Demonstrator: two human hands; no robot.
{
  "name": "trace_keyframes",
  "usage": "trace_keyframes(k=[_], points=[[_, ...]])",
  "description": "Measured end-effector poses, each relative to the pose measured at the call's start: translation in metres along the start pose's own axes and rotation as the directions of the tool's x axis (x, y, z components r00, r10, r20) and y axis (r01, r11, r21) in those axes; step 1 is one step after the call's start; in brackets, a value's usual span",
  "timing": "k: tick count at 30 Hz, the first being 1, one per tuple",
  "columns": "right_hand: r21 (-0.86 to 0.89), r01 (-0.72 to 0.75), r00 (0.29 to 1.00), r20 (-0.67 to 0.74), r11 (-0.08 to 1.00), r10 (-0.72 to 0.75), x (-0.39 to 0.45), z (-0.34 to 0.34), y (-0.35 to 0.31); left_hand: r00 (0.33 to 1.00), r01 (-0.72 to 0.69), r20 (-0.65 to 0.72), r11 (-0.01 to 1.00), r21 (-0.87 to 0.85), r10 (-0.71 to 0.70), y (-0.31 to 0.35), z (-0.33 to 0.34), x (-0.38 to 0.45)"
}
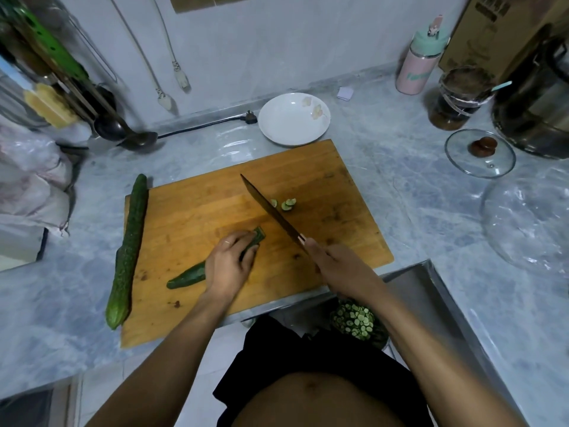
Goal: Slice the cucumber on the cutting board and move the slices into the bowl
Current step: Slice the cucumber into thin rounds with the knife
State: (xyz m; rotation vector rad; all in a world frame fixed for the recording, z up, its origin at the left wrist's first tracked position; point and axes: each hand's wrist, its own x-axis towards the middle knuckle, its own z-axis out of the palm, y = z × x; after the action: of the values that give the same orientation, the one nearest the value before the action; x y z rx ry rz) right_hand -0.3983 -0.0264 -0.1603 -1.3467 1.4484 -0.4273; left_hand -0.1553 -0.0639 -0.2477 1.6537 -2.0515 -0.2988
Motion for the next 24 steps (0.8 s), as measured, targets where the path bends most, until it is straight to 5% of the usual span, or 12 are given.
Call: trace_keyframes(k=[17, 24], points=[[-0.168, 0.056, 0.997, 0.061, 0.984, -0.047, -0.006, 0.026, -0.014, 1.0, -0.002, -0.018, 0.996, 0.09, 0.003, -0.008, 0.01, 0.003], [-0.084, -0.009, 0.994, 0.109, 0.996, 0.018, 0.01, 0.031, -0.02, 1.0, 0.006, -0.019, 0.996, 0.09, -0.004, -0.009, 0.014, 0.004]])
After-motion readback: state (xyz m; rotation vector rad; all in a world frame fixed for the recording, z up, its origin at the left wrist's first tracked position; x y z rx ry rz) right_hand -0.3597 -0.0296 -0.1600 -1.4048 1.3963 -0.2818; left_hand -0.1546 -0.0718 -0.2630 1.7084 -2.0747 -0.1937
